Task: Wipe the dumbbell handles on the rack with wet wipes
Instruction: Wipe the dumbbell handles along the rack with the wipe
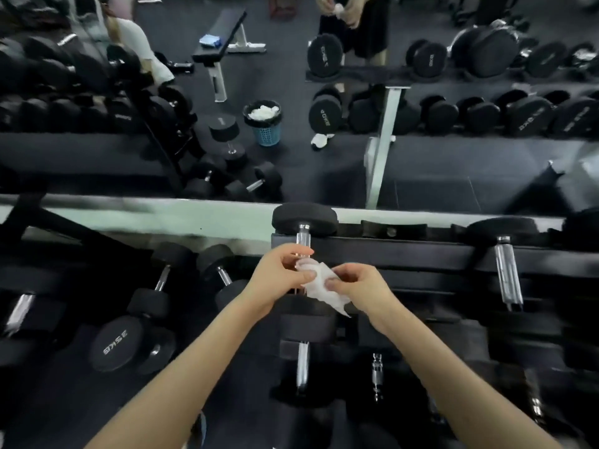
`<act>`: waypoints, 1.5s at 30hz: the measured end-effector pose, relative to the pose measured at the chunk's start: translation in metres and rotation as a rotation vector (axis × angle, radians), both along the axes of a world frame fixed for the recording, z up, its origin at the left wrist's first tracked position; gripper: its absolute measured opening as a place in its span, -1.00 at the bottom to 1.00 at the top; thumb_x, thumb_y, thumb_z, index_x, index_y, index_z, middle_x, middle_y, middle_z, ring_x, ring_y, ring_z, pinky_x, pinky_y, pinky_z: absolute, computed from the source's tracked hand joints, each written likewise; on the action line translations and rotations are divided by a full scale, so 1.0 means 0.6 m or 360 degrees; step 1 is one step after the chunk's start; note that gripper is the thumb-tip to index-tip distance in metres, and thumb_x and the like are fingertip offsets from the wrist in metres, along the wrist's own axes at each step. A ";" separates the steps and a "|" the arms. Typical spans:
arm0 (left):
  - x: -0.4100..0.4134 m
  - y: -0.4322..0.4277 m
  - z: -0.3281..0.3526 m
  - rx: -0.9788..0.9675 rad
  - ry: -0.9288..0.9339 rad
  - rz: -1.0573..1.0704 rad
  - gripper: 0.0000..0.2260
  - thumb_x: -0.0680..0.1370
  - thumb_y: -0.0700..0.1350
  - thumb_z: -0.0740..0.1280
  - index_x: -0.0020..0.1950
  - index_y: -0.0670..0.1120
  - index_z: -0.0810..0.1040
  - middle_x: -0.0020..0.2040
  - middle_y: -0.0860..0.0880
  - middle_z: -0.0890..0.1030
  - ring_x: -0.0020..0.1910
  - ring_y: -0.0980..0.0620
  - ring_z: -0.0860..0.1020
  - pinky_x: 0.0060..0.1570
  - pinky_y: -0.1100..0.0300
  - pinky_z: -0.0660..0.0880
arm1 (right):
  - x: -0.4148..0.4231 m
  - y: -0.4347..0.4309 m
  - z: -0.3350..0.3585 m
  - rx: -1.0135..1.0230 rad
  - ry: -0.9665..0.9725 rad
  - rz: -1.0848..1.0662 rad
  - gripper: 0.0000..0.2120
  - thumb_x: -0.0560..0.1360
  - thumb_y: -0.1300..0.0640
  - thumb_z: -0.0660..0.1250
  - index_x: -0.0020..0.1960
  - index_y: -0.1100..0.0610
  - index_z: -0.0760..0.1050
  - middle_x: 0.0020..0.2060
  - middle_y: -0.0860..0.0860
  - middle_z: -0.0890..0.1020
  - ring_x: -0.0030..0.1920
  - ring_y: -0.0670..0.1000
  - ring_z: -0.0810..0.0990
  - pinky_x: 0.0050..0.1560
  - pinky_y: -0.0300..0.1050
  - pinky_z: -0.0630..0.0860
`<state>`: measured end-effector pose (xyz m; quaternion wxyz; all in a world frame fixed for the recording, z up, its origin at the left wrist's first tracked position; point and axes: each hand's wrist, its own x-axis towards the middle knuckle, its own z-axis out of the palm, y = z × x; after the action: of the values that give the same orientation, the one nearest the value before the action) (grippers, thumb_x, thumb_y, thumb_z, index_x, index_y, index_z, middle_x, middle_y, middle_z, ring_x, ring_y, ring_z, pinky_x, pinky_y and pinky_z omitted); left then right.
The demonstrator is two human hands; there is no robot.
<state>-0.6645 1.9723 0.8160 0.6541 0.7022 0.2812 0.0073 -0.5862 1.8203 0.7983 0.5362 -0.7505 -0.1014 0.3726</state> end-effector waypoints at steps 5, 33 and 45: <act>0.020 0.066 -0.047 0.0055 0.0033 0.0074 -0.69 0.39 -0.36 0.42 0.01 -0.03 0.56 -0.07 -0.03 0.60 -0.07 0.02 0.59 -0.08 0.16 0.60 | -0.004 0.077 -0.017 -0.0097 -0.0092 -0.0379 -0.86 0.43 0.34 0.38 -0.13 0.11 0.57 -0.27 -0.04 0.62 -0.24 -0.04 0.57 -0.24 -0.28 0.47; 0.081 0.092 -0.182 0.0106 0.0376 0.0220 -0.73 0.50 -0.08 0.39 0.17 -0.12 0.59 -0.11 0.12 0.64 -0.08 0.27 0.59 -0.08 0.43 0.48 | 0.041 0.176 -0.143 -0.0646 -0.0429 -0.0205 -0.71 0.56 -0.10 0.19 -0.02 0.05 0.60 -0.26 -0.01 0.65 -0.14 0.07 0.59 0.05 0.00 0.47; 0.132 0.070 -0.188 -0.0359 0.0236 0.0684 -0.85 0.51 -0.16 0.36 -0.01 -0.21 0.62 -0.16 -0.05 0.67 -0.28 0.22 0.63 -0.30 0.42 0.52 | 0.067 0.210 -0.169 -0.0349 0.0022 -0.0808 -0.73 0.48 -0.07 0.36 -0.25 0.12 0.61 -0.37 0.01 0.66 -0.29 0.03 0.63 -0.16 0.01 0.58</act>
<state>-0.5856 2.0145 0.7033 0.6893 0.5475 0.4701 0.0632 -0.5460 1.9463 0.6970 0.5286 -0.8030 0.1347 0.2402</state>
